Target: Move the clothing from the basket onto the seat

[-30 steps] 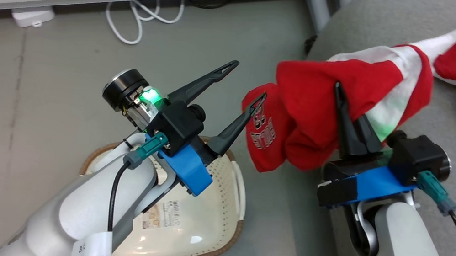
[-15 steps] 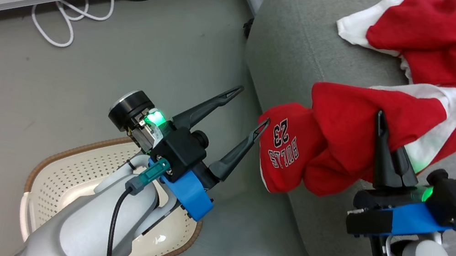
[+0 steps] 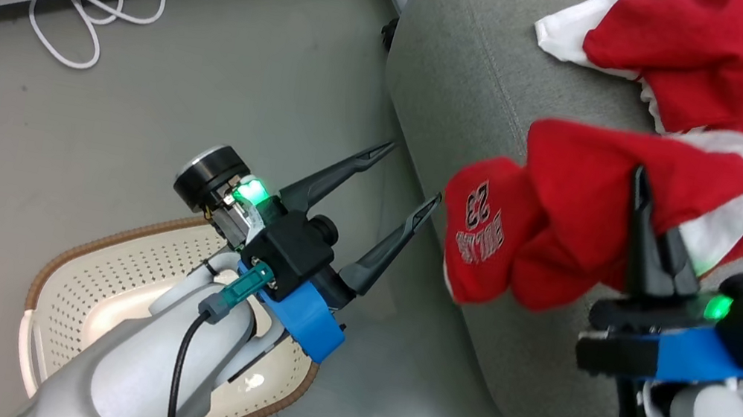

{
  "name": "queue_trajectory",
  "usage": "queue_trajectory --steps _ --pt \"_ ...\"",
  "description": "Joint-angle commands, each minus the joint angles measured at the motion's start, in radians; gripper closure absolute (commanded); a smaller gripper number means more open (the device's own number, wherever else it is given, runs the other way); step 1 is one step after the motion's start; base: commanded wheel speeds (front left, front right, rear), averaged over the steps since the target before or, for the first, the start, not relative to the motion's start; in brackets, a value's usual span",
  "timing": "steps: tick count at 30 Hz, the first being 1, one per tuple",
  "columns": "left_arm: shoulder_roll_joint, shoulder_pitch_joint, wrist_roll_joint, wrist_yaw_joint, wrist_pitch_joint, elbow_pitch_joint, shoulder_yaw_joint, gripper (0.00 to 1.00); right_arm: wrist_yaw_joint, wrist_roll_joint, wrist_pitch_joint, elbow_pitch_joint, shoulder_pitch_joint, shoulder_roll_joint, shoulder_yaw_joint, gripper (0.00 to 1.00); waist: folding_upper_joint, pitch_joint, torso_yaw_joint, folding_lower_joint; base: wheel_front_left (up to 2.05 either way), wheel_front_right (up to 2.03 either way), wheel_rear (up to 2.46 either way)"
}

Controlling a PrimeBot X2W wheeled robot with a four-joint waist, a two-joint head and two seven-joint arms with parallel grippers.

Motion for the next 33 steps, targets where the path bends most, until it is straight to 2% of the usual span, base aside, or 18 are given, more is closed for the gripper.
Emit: queue_trajectory --steps 1,7,12,16,22,28,31,33 --pt "0.010 -0.021 0.009 -0.002 -0.005 -0.010 0.009 0.00 0.000 -0.004 0.000 -0.017 -0.052 0.000 -0.006 1.00 -0.0001 0.023 0.007 0.0001 0.00 0.00 0.00" --pt "0.041 -0.084 0.023 -0.001 -0.005 -0.043 0.016 0.00 0.000 -0.027 0.000 -0.086 -0.239 0.000 -0.058 1.00 -0.0001 0.148 0.035 0.0001 0.00 0.00 0.00" --pt "0.075 -0.164 0.034 -0.001 -0.005 -0.077 0.006 0.00 0.000 -0.082 0.000 -0.149 -0.456 -0.015 -0.162 1.00 -0.0001 0.289 0.064 0.0001 0.00 0.00 0.00" --pt "0.097 -0.218 0.038 -0.001 -0.005 -0.101 0.002 0.00 0.000 -0.081 0.000 -0.186 -0.624 -0.079 -0.291 1.00 -0.0001 0.395 0.083 0.0001 0.00 0.00 0.00" --pt "0.121 -0.272 0.050 -0.001 -0.005 -0.121 -0.003 0.00 0.000 -0.066 0.000 -0.147 -0.789 -0.255 -0.457 1.00 -0.0001 0.510 0.092 0.0001 0.00 0.00 0.00" --pt "0.134 -0.291 0.058 -0.001 -0.005 -0.135 -0.015 0.00 0.000 -0.070 0.000 -0.043 -0.785 -0.394 -0.575 1.00 -0.0001 0.567 0.096 0.0001 0.00 0.00 0.00" --pt "0.136 -0.295 0.056 -0.002 -0.005 -0.140 -0.018 0.00 0.000 -0.060 0.000 0.027 -0.759 -0.411 -0.632 1.00 -0.0001 0.578 0.101 0.0001 0.00 0.00 0.00" --pt "0.142 -0.296 0.053 -0.001 -0.005 -0.143 -0.015 0.00 0.000 -0.069 0.000 0.078 -0.732 -0.408 -0.622 1.00 -0.0001 0.581 0.102 0.0001 0.00 0.00 0.00"
